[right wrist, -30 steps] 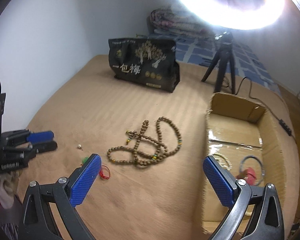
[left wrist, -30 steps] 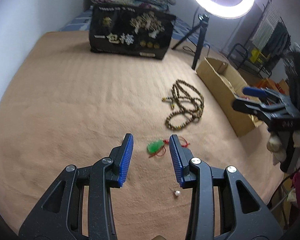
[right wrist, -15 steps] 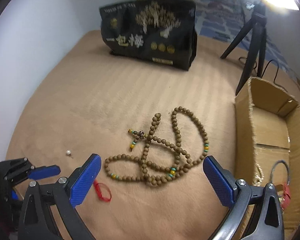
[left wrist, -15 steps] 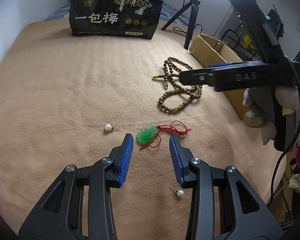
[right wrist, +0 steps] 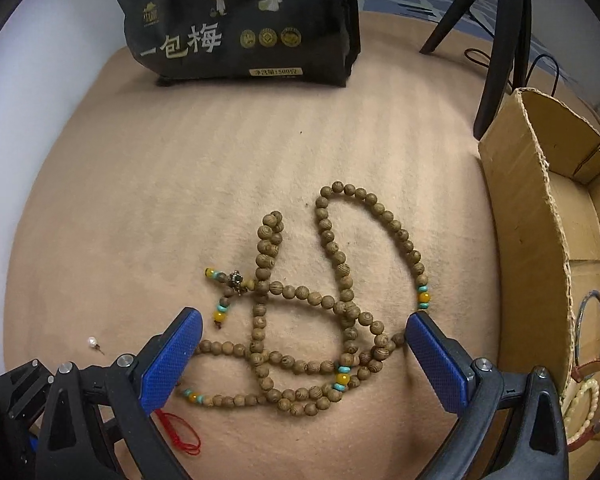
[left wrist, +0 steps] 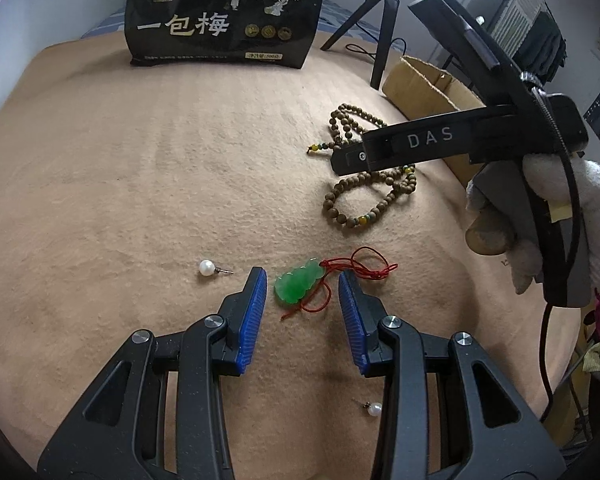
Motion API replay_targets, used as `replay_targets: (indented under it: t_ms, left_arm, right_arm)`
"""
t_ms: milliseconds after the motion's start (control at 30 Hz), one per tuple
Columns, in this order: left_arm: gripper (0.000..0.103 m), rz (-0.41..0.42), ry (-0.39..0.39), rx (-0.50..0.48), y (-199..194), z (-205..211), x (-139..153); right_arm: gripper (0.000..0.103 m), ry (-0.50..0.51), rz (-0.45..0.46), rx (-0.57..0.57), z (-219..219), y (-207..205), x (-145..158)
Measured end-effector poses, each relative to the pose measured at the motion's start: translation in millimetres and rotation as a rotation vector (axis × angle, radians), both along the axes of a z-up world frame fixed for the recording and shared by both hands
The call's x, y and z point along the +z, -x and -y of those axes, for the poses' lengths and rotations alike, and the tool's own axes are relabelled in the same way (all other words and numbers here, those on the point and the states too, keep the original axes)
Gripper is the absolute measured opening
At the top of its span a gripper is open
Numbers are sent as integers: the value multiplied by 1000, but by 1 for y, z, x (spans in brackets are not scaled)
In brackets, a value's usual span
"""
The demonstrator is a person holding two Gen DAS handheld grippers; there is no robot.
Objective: Organize jewelry
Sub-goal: 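Grasp the jade pendant with the left tool while the right grasps the prayer beads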
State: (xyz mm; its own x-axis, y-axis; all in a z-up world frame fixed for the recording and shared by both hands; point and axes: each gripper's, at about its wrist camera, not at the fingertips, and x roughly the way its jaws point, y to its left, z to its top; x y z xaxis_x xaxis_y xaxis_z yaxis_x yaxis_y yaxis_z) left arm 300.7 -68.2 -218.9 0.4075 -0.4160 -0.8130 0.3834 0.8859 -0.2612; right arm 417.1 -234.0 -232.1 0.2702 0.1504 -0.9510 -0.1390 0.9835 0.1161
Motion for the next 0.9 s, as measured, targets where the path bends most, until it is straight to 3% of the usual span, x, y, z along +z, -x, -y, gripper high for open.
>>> replay_targets:
  t_ms: [233, 300, 367, 433, 500, 533, 600, 700, 767, 900]
  left_arm:
    - [38, 23, -47, -14, -1, 8, -5]
    - [38, 32, -66, -21, -1, 10, -6]
    - [37, 49, -90, -29, 0, 12, -7]
    - [30, 66, -113, -30, 1, 14, -8]
    - [18, 74, -119, -19, 1, 13, -9]
    - [18, 72, -114, -14, 0, 12, -9]
    - [18, 66, -99, -2, -1, 9, -9]
    - [17, 71, -99, 10, -1, 8, -8]
    - [17, 74, -99, 21, -1, 8, -6]
    - [17, 87, -87, 39, 2, 3, 5]
  right_arm:
    - [100, 82, 13, 34, -19, -9, -12]
    - [87, 76, 11, 43, -26, -10, -15]
    - [81, 74, 34, 46, -30, -8, -14]
    - [71, 76, 53, 66, -35, -5, -13]
    - [53, 68, 63, 76, -37, -2, -12]
    - [47, 59, 67, 80, -37, -1, -11]
    - [25, 50, 74, 87, -38, 1, -8]
    - [11, 52, 90, 105, -39, 4, -6]
    - [5, 35, 98, 106, -37, 8, -4]
    - [4, -17, 114, 108, -20, 19, 14]
